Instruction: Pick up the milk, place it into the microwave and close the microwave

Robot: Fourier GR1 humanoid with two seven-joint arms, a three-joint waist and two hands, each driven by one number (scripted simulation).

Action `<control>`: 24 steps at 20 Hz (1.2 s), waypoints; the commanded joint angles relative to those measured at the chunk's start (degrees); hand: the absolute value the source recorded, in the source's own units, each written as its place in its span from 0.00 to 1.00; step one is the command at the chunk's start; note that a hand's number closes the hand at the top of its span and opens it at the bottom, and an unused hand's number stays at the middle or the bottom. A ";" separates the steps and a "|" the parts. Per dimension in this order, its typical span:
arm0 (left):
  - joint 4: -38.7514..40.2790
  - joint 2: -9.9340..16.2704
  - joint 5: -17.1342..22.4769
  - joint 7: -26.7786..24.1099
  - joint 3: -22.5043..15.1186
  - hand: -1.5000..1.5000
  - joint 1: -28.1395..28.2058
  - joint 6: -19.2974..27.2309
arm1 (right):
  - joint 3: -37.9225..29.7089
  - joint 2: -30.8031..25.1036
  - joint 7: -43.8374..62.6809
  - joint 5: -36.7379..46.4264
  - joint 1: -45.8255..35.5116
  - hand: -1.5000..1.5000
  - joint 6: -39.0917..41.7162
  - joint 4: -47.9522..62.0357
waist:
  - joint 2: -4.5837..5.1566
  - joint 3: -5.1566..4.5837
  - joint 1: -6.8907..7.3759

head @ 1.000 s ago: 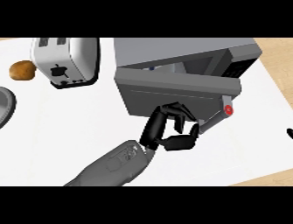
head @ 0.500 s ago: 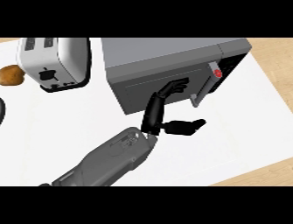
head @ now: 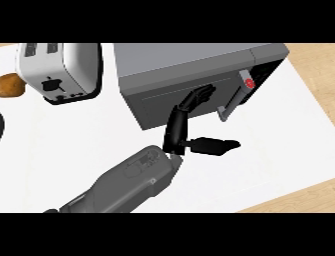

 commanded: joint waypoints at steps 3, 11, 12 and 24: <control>3.06 0.03 4.26 -0.15 3.22 0.00 -5.08 1.34 | -0.43 -1.45 0.45 0.75 -3.01 1.00 -0.53 1.25 | 0.56 0.07 -0.32; 4.55 0.03 6.35 -4.05 2.43 0.00 -4.89 1.02 | -0.30 -2.97 1.74 0.73 -6.42 1.00 -0.59 3.34 | 1.10 0.00 0.13; 4.63 0.03 6.93 -3.85 2.68 0.00 -5.22 1.01 | -0.45 -2.95 1.51 0.73 -6.97 1.00 -0.79 4.06 | 1.35 0.08 0.19; 6.24 0.03 9.43 -6.62 1.32 0.00 -6.13 0.08 | 4.54 4.01 6.14 -16.84 -8.44 0.00 4.08 13.31 | 1.75 0.27 -0.05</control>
